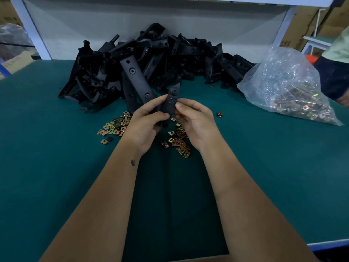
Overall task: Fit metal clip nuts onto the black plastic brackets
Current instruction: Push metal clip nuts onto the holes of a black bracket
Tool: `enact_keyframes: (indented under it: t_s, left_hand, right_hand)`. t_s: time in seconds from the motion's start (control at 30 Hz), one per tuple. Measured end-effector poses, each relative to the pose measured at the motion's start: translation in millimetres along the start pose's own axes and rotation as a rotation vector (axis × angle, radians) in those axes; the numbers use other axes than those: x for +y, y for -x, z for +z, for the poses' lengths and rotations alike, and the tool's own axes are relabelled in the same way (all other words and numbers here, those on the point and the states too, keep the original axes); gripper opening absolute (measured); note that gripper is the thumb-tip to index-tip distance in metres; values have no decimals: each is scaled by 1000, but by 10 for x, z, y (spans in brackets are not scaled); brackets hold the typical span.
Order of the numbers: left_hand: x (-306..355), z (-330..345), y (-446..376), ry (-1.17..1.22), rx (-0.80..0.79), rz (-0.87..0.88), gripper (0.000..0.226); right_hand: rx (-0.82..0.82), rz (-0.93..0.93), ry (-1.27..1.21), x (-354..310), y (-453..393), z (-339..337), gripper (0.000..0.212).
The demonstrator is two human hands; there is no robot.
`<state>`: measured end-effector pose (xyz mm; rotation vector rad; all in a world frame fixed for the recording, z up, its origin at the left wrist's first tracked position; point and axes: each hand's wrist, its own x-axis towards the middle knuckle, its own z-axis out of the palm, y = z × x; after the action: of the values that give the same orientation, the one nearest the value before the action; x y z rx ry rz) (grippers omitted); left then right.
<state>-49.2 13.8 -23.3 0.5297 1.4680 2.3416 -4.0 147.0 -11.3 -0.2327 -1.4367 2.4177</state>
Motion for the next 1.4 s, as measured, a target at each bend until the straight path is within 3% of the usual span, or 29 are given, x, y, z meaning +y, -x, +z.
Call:
enact_keyframes:
  t_s: [0.57, 0.93, 1.1, 1.2, 1.3, 1.4]
  left_hand:
    - [14, 30, 15, 2, 29, -6, 47]
    - [-2, 38, 29, -57, 3, -6, 47]
    - [14, 62, 46, -25, 19, -21, 33]
    - [12, 57, 53, -99, 74, -8, 31]
    - [-2, 66, 51, -166, 94, -9, 29]
    - [-2, 84, 40, -113, 75, -27, 25]
  right_hand:
    - [-25, 76, -102, -19, 12, -6, 13]
    - [-46, 50, 14, 29, 16, 38, 21]
    - [-7, 18, 20, 33, 38, 80, 19]
    - [18, -20, 139, 26, 50, 88, 19]
    - [56, -75, 266, 12, 52, 87, 5]
    - [54, -85, 284, -8, 38, 67, 16]
